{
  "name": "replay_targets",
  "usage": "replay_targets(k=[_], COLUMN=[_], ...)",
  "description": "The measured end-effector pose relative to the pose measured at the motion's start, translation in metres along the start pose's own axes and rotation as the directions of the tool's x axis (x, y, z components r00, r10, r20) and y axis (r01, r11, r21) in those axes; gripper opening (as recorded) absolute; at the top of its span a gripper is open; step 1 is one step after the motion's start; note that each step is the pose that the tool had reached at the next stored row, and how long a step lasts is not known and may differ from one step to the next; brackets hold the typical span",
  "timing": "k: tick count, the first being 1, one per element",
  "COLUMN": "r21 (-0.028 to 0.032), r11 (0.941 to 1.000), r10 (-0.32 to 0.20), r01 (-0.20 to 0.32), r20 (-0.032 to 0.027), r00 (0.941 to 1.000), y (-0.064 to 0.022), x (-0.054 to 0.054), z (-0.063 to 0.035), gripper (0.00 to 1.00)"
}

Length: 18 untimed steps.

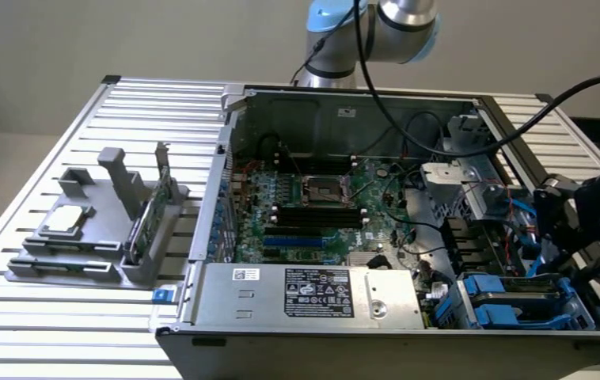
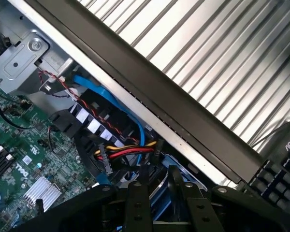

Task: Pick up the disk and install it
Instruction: 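Insert the first disk wire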

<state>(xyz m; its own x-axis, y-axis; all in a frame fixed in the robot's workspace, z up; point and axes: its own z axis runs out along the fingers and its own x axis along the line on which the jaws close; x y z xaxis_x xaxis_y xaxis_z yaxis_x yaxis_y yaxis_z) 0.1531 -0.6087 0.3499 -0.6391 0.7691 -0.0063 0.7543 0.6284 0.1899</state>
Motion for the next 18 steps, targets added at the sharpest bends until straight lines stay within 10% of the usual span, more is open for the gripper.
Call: replay_targets(k=[6, 12, 15, 18], r21=[0.0168, 0.0383, 0.0403, 0.0231], r11=[0.9994, 0.9985, 0.9983, 0.9986], r10=[0.032, 0.039, 0.044, 0.05], r01=[-0.031, -0.038, -0.042, -0.048], r20=[-0.0075, -0.0286, -0.0496, -0.0838], r00=[0.9995, 0.9988, 0.9978, 0.9952], y=[-0.0039, -0.005, -0.0051, -0.0052], x=[-0.005, -0.009, -0.01, -0.01], z=[-0.0009, -0.0094, -0.0107, -0.0108], gripper=[0.3, 0.3, 0.3, 0.3])
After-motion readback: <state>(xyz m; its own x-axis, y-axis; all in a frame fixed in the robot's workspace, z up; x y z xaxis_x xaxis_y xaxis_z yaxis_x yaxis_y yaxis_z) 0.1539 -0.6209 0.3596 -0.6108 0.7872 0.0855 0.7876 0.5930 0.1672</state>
